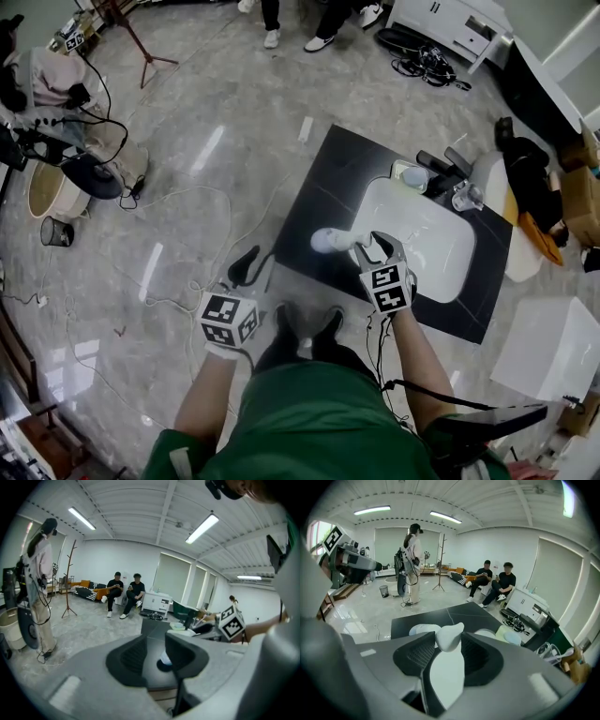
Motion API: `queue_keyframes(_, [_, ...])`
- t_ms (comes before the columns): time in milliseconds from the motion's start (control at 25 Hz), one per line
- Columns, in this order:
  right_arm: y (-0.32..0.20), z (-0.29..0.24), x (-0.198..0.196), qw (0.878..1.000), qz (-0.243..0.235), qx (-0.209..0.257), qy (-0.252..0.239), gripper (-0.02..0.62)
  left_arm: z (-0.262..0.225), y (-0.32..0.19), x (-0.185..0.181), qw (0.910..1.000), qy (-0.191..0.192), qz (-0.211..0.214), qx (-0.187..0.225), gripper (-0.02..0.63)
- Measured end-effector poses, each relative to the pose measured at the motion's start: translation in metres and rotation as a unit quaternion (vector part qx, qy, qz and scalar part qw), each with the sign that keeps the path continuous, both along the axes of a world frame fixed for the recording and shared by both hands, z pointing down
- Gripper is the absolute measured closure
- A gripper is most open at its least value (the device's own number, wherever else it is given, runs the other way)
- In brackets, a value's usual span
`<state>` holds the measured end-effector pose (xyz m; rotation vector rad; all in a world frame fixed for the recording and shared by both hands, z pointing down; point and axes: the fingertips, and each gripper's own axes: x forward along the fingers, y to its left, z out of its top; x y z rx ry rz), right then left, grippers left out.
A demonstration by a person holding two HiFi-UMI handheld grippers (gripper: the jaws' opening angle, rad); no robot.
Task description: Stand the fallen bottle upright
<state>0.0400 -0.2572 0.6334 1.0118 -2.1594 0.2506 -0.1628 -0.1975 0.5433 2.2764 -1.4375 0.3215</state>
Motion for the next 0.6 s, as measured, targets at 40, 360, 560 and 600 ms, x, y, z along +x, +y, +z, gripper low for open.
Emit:
queue_keyframes(40, [-0.002, -0.004, -0.003, 1.0, -0.006, 0.007, 0.007, 0.419, -0.002, -0.001, -0.001, 1.0, 0.002, -0.002, 0.001, 0.485])
queue_keyframes(360, [-0.006, -0.025, -0.039, 0.995, -0.064, 0.053, 0.062, 0.419, -0.011, 0.001, -0.018, 0.9997, 0.004, -0.022, 0.008, 0.485])
queue_keyframes(560, [0.004, -0.034, -0.076, 0.984, -0.127, 0.083, 0.092, 0.419, -0.02, 0.004, -0.031, 0.9992, 0.005, -0.04, 0.009, 0.488])
queue_keyframes(600, [0.008, -0.035, -0.084, 0.982, -0.14, 0.084, 0.097, 0.419, -0.023, 0.004, -0.033, 0.999, 0.005, -0.042, 0.012, 0.489])
